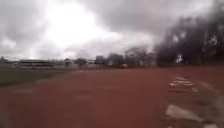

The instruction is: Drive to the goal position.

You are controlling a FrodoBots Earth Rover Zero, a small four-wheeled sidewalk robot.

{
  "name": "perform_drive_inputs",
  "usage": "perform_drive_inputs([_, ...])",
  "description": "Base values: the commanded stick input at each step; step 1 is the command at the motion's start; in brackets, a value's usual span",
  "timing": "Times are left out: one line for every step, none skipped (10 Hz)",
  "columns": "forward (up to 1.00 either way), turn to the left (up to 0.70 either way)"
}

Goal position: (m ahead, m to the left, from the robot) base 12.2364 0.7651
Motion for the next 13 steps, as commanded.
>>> perform_drive_inputs([0.7,0.0])
perform_drive_inputs([0.7,0.0])
perform_drive_inputs([0.7,0.0])
perform_drive_inputs([0.7,0.0])
perform_drive_inputs([0.7,0.0])
perform_drive_inputs([0.7,0.0])
perform_drive_inputs([0.7,0.0])
perform_drive_inputs([0.7,0.0])
perform_drive_inputs([0.7,0.0])
perform_drive_inputs([0.7,0.0])
perform_drive_inputs([0.7,0.0])
perform_drive_inputs([0.7,0.0])
perform_drive_inputs([0.7,0.0])
